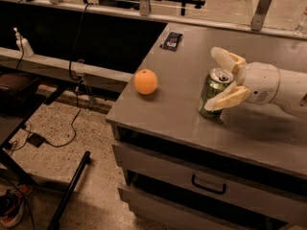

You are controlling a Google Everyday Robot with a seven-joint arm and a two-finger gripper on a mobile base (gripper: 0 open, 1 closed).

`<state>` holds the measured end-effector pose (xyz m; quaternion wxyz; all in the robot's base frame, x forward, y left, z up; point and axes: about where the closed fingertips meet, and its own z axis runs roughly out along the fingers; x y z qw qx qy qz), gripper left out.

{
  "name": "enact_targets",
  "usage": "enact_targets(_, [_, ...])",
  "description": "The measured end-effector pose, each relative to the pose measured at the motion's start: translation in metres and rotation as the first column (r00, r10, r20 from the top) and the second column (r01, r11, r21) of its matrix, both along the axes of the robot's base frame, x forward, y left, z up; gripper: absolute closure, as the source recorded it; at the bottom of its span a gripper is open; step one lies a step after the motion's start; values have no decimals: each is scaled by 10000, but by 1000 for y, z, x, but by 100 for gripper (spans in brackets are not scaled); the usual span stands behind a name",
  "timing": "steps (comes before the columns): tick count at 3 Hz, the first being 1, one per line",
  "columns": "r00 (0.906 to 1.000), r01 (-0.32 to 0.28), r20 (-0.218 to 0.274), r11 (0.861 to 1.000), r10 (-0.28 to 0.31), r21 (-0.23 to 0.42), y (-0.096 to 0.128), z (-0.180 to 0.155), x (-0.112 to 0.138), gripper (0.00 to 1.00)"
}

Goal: Place green can upright

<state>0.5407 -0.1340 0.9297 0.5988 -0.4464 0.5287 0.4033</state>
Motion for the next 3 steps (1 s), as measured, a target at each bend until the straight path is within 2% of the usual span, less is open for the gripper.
enact_targets(1, [9999,117,114,9978,-110,-655,-11,5,-3,0])
enact_targets(2, [9960,858,415,9759,-790,-2008,-51,18,-10,0])
enact_targets(3, [9960,858,415,9759,-790,-2008,-51,18,-10,0])
